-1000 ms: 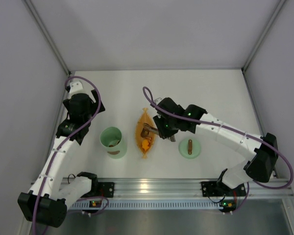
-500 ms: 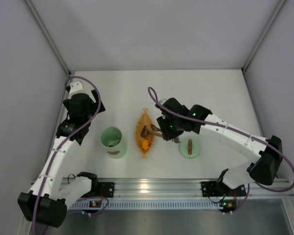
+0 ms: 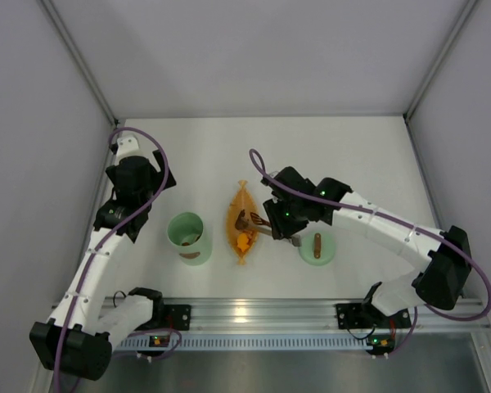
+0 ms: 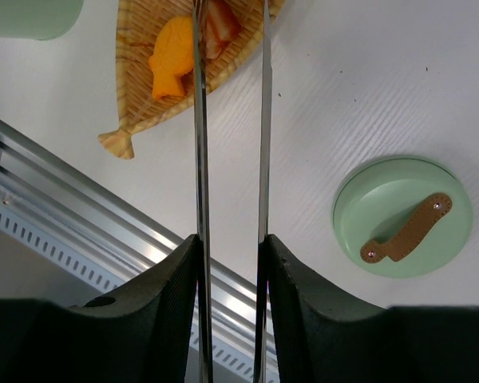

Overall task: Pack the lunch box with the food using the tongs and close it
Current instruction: Pick up the fake food from the plate.

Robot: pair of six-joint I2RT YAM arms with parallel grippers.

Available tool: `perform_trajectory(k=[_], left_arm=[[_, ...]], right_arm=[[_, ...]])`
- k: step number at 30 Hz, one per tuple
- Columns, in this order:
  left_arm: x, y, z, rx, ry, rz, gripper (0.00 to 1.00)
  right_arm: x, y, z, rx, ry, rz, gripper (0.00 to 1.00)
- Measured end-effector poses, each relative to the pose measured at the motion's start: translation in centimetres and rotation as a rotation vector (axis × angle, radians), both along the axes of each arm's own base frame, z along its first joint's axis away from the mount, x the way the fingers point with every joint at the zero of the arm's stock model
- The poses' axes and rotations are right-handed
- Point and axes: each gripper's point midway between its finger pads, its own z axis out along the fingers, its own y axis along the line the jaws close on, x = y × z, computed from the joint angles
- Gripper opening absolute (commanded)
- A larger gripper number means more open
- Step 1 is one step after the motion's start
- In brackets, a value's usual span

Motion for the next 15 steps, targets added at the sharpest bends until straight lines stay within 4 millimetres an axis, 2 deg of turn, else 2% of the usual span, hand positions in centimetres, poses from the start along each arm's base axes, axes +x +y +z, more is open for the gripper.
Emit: perform_trajectory(k=[15], left_arm=[[0.0,-0.05,-0.01,-0.001,0.0,-0.002,0.99]], right_arm=[[-0.23,0.69,0.05,0.038,0.028,0.008,0.37]])
